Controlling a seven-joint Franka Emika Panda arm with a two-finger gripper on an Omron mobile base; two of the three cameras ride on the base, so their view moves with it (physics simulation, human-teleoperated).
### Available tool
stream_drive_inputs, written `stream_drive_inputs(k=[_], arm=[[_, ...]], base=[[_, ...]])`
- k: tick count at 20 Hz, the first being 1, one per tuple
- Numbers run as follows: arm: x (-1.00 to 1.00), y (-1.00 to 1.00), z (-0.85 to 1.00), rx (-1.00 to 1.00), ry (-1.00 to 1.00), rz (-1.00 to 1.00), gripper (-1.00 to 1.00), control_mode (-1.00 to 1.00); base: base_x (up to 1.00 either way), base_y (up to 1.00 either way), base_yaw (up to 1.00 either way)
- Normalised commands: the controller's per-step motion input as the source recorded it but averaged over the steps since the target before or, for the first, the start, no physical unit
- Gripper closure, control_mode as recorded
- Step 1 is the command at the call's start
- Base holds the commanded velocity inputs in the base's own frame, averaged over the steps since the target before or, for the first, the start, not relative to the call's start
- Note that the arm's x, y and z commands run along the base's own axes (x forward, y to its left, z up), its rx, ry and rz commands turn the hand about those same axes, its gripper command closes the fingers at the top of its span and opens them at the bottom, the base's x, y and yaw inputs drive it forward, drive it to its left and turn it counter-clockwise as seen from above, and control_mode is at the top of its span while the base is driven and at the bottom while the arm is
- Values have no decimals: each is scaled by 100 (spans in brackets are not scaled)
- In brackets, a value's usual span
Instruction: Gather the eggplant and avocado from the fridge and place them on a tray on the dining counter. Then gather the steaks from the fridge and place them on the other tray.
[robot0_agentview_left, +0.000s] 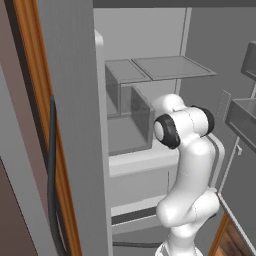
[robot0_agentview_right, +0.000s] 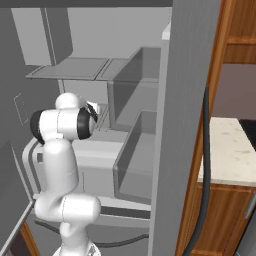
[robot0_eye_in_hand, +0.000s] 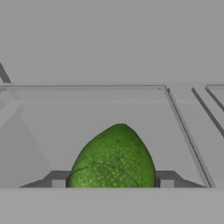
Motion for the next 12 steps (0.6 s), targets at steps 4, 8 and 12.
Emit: stream_drive_inputs(k=[4, 8, 12], arm=[[-36, -14, 0, 0, 0, 0, 100, -100], [-42, -29, 3, 0, 0, 0, 100, -100], [-44, -35, 11, 0, 0, 0, 100, -100]], base=[[0, 0, 0], [0, 0, 0], [0, 0, 0]])
